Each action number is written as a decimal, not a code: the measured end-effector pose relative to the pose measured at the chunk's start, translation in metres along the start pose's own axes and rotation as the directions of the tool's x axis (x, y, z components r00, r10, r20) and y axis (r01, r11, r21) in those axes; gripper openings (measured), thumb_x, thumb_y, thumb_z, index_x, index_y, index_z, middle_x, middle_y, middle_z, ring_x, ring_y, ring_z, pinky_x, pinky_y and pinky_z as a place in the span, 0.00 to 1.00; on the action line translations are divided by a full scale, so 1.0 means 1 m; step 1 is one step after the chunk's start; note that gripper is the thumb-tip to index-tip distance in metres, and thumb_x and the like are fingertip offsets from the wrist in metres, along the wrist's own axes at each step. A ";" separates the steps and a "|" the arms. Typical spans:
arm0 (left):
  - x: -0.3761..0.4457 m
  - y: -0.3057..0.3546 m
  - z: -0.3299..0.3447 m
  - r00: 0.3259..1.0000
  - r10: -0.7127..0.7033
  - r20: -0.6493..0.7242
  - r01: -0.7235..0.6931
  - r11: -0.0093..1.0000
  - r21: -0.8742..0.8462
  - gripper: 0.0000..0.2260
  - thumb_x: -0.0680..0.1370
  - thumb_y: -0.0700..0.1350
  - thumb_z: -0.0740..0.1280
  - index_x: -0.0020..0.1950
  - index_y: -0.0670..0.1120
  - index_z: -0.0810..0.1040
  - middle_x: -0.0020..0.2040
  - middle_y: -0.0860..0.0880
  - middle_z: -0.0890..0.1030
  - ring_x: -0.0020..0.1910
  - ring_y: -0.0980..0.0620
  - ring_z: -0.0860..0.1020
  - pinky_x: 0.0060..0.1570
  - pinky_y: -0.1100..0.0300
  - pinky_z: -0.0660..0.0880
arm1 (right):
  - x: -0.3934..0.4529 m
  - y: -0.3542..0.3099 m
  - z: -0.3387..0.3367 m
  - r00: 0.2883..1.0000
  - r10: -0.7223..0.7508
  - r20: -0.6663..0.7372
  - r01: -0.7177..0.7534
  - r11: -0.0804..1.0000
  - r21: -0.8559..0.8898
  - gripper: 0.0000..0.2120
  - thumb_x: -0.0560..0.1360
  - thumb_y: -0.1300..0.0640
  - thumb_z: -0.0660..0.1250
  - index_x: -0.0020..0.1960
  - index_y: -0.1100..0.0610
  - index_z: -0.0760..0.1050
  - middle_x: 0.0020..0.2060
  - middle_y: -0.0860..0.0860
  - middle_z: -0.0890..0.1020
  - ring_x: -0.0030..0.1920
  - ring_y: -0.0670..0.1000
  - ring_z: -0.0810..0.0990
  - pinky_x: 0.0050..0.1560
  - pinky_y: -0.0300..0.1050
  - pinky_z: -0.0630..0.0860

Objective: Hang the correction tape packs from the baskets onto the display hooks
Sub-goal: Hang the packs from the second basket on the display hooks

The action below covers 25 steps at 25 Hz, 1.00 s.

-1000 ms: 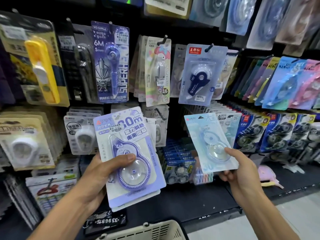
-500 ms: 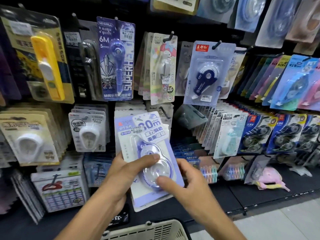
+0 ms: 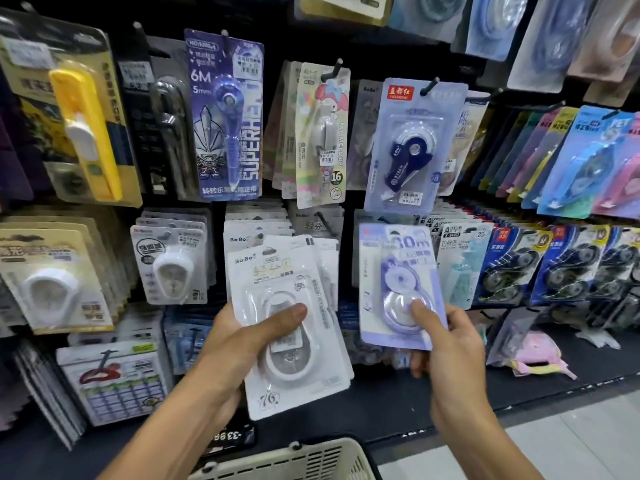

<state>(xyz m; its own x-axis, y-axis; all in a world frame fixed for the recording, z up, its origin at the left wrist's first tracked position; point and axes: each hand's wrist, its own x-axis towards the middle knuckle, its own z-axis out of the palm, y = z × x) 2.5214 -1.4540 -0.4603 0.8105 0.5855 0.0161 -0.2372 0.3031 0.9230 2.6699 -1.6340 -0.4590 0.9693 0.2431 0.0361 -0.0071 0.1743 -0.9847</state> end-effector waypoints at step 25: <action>-0.001 0.004 -0.002 1.000 0.012 -0.006 -0.012 0.991 -0.136 0.26 0.64 0.38 0.81 0.61 0.41 0.83 0.57 0.37 0.86 0.53 0.36 0.85 0.45 0.44 0.84 | -0.023 0.020 0.046 0.813 0.180 0.554 -0.191 0.981 -0.040 0.13 0.79 0.50 0.67 0.62 0.48 0.80 0.51 0.53 0.87 0.41 0.51 0.86 0.29 0.46 0.81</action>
<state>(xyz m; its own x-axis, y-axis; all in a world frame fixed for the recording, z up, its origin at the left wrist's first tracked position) 2.5183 -1.4520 -0.4571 0.8046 0.5933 0.0248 -0.3180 0.3953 0.8617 2.6358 -1.5927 -0.4716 0.6505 0.7576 -0.0538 -0.1819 0.0867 -0.9795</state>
